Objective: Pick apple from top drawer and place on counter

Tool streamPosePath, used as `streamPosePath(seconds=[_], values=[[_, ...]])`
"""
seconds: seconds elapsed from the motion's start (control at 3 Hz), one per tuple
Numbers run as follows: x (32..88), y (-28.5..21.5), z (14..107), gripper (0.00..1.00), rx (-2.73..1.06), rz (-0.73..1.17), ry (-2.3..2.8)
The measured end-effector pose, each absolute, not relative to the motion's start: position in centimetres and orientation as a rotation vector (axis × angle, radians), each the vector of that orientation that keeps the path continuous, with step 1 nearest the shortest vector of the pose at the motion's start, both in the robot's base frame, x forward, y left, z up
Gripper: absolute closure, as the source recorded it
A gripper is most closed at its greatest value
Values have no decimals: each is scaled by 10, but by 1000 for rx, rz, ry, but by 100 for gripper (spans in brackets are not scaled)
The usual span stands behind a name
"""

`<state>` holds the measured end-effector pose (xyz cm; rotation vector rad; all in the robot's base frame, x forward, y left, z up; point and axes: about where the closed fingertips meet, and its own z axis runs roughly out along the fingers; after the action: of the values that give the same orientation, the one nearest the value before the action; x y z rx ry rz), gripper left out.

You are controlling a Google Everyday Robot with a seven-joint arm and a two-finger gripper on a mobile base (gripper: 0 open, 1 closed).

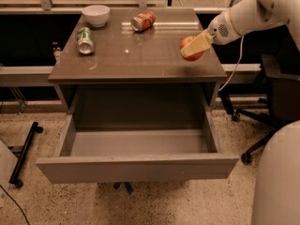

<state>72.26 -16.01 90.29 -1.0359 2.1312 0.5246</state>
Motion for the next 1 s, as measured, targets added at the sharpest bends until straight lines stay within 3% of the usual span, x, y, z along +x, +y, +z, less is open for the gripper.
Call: streamPosePath(seconds=[0.33,0.67,1.0], values=[[749,-147,868,99,-898,581,2187],[760,-140,849,76,-838,614,2210],[765,-139,853,45,-811,600,2159]])
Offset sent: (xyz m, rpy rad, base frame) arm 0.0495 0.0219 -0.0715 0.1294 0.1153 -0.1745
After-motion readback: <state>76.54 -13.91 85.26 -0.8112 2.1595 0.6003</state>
